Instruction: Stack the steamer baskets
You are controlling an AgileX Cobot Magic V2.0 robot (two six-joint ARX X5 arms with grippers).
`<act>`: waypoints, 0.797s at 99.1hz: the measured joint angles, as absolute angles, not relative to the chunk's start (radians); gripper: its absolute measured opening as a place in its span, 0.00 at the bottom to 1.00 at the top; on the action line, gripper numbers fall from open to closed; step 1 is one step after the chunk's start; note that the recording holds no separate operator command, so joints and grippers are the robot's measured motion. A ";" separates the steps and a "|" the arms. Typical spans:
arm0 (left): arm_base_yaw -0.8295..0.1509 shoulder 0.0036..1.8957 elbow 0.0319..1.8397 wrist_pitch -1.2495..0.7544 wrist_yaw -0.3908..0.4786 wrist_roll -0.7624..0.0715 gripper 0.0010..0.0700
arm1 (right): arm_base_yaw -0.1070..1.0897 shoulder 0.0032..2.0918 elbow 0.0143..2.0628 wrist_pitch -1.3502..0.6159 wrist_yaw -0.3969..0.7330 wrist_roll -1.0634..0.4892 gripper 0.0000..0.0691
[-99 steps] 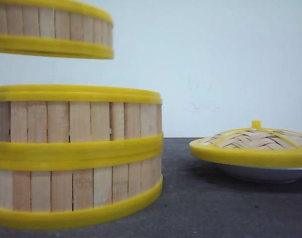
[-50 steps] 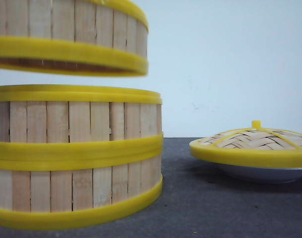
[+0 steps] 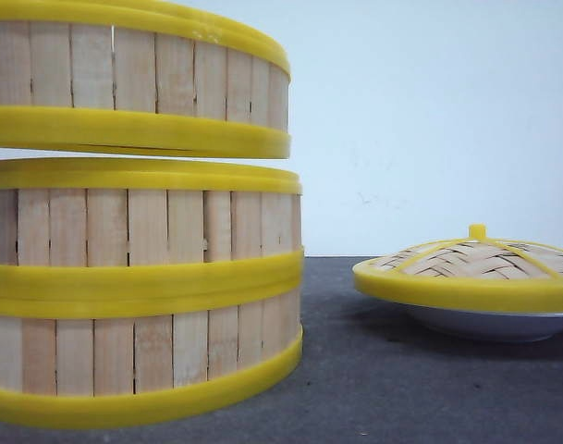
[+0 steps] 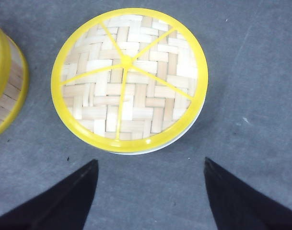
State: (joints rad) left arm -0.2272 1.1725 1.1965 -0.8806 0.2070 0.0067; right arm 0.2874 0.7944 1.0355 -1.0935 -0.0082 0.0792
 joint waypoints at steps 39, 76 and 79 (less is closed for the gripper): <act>-0.246 1.216 1.195 -0.856 0.208 0.007 0.02 | 0.287 0.794 1.036 -1.093 -0.008 0.078 0.63; -0.250 1.271 1.195 -0.845 0.152 0.004 0.02 | 0.287 0.794 1.036 -1.093 -0.008 0.078 0.63; -0.250 1.271 1.195 -0.845 0.152 0.004 0.02 | 0.287 0.794 1.036 -1.093 -0.008 0.078 0.63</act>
